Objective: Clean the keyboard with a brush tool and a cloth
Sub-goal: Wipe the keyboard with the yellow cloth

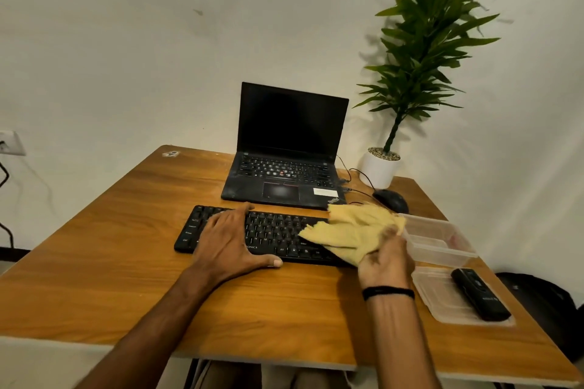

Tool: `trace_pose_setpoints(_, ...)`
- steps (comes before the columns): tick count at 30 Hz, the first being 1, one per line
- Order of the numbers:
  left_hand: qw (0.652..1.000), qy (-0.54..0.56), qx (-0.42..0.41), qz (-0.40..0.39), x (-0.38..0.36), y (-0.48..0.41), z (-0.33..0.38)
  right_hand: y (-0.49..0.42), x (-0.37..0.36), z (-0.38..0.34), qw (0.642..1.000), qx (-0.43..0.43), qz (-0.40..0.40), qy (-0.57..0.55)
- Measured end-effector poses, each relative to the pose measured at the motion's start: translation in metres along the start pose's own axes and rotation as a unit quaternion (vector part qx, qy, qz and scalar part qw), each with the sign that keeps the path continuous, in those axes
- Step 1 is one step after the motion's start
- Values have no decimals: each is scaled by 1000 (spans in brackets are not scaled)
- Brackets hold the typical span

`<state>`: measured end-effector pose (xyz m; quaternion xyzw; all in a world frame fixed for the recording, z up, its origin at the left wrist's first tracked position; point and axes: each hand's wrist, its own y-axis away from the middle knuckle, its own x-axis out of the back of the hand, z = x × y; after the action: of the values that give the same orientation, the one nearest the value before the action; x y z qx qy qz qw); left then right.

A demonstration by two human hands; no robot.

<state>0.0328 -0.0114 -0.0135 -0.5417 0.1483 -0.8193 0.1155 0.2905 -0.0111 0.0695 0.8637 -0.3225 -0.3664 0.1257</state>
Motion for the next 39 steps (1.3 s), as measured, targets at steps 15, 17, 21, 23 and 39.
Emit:
trace_pose_setpoints(15,1000,6,9,11,-20,-5,21,-13,-36,115,561,338,-297,695)
trace_pose_setpoints(17,1000,13,9,7,-20,-7,20,-15,-40,110,569,324,-333,679)
trace_pose_setpoints(21,1000,-4,13,-5,-21,-7,18,-18,-47,110,560,354,-290,690)
trace_pose_setpoints(23,1000,8,8,2,-22,-8,16,-10,-44,121,529,343,-365,685)
trace_pose_setpoints(39,1000,-1,29,-2,-18,-5,18,-23,-67,106,458,412,-326,717)
